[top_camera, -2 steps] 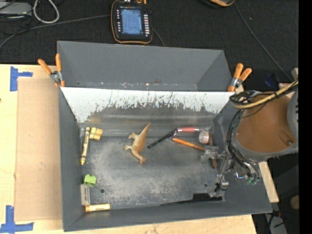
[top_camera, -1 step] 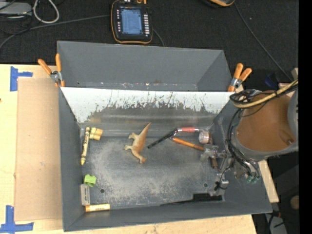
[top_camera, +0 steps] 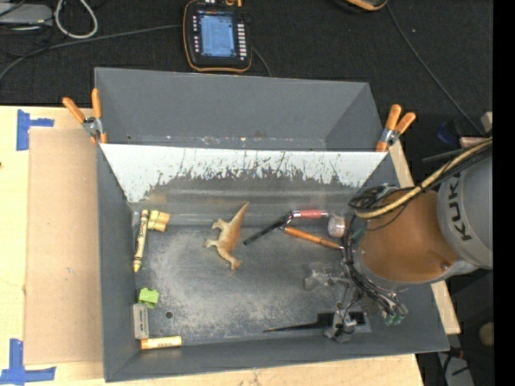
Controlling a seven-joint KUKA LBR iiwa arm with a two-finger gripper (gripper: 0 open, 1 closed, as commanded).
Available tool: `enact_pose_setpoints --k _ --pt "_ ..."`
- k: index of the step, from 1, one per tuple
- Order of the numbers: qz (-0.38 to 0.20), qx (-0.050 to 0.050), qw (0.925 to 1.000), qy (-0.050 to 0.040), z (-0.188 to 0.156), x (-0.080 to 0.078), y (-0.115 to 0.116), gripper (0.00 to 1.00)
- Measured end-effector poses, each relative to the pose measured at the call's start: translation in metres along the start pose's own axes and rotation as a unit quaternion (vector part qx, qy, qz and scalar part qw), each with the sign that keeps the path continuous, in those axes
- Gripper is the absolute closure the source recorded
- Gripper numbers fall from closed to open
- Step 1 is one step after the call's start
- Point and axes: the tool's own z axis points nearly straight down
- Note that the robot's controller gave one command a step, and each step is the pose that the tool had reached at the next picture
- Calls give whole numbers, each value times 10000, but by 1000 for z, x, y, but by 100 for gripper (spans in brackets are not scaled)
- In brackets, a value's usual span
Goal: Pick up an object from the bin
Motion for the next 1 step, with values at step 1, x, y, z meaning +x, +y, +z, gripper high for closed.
enact_pose_setpoints --k 1 --pt "-376 -18 9993 68 -60 -2 3 0"
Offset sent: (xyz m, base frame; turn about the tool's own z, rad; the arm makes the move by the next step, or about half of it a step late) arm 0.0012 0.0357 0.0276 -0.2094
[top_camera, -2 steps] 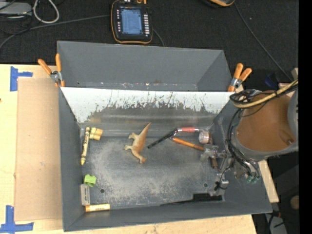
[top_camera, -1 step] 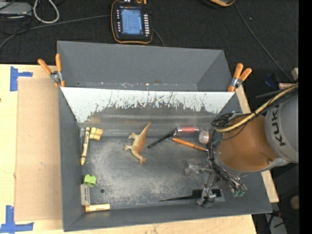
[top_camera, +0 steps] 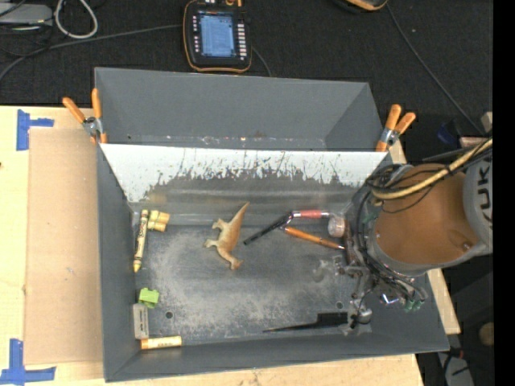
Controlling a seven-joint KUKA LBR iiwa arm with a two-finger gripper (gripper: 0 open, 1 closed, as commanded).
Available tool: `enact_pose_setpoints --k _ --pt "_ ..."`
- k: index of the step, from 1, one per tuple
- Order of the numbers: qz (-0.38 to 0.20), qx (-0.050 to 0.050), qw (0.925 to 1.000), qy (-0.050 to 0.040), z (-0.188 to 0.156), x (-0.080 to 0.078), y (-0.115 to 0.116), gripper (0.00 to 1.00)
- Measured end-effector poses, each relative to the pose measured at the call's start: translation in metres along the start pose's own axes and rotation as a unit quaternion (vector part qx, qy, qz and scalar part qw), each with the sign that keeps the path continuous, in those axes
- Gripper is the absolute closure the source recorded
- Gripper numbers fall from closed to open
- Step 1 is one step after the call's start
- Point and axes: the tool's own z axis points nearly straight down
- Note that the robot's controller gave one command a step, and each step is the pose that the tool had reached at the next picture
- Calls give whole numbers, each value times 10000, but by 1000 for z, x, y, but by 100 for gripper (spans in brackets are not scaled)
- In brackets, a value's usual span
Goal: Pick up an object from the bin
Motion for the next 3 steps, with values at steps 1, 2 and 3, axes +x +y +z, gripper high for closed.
enact_pose_setpoints --k 1,2,3 --pt "-659 -3 9978 -26 34 -9 33 0" --pt "-1234 29 9923 -87 60 -8 29 0" --pt "-1368 -1 9906 -30 63 -16 48 100"
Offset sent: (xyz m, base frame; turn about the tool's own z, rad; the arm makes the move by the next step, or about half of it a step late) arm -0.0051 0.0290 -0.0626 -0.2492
